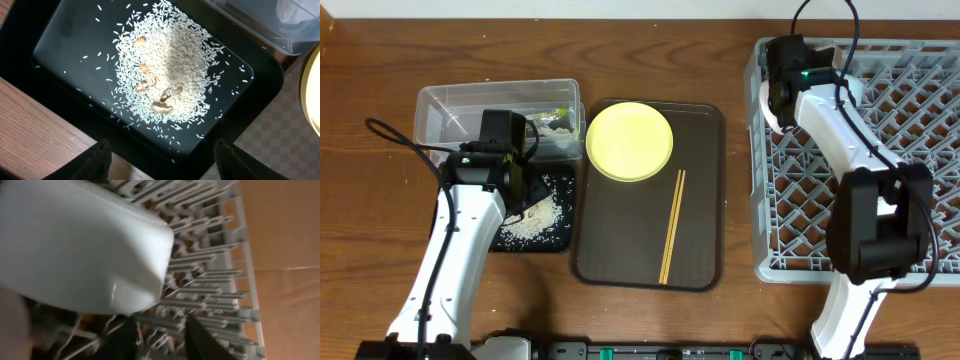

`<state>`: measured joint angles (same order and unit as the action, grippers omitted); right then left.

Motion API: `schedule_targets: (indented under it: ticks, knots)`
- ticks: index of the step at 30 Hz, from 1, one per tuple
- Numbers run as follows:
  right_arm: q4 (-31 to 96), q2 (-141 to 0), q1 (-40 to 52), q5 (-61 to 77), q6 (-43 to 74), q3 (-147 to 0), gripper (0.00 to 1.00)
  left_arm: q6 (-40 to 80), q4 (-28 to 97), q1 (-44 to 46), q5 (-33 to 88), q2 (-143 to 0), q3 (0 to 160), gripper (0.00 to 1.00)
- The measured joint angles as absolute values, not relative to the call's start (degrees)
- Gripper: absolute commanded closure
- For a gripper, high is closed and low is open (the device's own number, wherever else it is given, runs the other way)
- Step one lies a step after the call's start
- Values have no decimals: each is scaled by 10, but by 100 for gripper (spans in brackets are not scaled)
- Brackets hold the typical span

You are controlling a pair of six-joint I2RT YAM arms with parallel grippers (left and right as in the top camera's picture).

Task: Sort waste into correct bins and load items into the dishwasher rack
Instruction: 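Move the right gripper to the chopsticks and grasp one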

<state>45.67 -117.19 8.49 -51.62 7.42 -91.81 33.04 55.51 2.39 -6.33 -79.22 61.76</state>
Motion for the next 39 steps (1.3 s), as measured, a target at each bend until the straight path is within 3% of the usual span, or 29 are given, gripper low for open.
schedule_targets:
  ticks: [7,17,22,28,39]
  knots:
    - [488,-1062,88,-340,91,-918,51,330,555,24,-63,-792,618,31]
    - [494,-1019,144,49,95,-918,51,330,555,24,-63,-792,618,31]
    - [549,-1040,206,101,112,-918,59,331,555,24,-63,-792,618,31]
    - [604,-1062,273,103,175,-888,59,331,555,24,-63,-792,618,31]
    - [494,-1063,357,90,257,-720,59,330,555,24,-63,-792,618,31]
